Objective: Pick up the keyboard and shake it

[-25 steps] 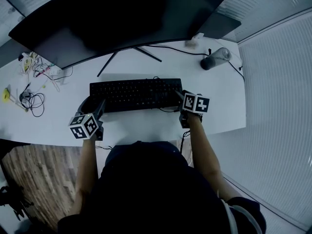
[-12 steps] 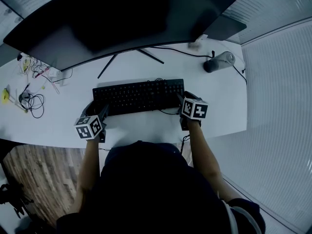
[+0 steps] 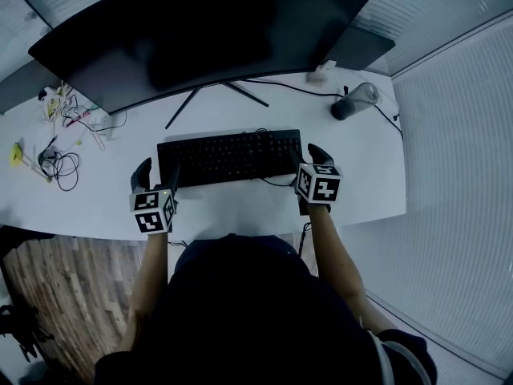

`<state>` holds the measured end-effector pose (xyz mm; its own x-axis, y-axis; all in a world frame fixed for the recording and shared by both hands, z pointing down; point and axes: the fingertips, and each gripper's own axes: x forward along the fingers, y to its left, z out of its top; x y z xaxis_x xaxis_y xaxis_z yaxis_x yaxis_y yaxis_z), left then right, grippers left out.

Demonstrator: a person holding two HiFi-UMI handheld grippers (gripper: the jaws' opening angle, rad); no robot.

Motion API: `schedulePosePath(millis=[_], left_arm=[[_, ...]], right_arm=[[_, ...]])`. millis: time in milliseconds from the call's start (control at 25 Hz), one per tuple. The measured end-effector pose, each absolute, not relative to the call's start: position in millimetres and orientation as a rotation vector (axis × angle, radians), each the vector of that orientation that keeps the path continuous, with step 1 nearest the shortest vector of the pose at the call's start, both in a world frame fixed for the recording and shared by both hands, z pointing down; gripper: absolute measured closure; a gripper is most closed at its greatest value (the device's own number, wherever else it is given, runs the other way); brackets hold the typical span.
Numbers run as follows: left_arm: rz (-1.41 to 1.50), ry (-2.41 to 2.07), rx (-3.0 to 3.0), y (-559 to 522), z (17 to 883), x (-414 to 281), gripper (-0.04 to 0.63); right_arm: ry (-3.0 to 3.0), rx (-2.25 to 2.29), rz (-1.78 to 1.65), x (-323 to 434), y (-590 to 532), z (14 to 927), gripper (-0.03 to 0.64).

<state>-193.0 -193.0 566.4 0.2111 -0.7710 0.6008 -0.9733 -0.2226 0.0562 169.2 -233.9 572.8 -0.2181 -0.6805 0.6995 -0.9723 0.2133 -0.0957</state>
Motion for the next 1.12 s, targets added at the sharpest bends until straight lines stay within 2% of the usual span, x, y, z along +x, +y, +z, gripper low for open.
schedulePosePath(millis=[40, 80, 160, 200, 320, 800, 1120], left_arm=[[0.607, -1.631, 2.114, -195, 549, -187, 0.259], [0.566, -1.644, 2.16, -197, 530, -180, 0.302], [0.484, -1.671, 2.238, -201, 494, -167, 0.439], [0.443, -1.682, 2.272, -202, 476, -161, 0.478], [0.331, -1.715, 2.357, -203, 424, -144, 0.554], [0.035, -1.856, 2.582, -194, 255, -118, 0.572], [-0.04, -1.922, 2.619, -181, 213, -110, 0.572]], right_arm=[[-2.016, 1.541, 0.699, 163, -235, 557, 0.405], [-2.057, 1.559, 0.655, 157, -237, 540, 0.454], [-2.133, 1.593, 0.55, 143, -240, 505, 0.53], [-2.173, 1.606, 0.5, 136, -241, 488, 0.556], [-2.302, 1.625, 0.364, 115, -241, 435, 0.583], [-2.543, 1.743, -0.139, 83, -222, 252, 0.591], [-2.591, 1.764, -0.279, 81, -204, 207, 0.591]])
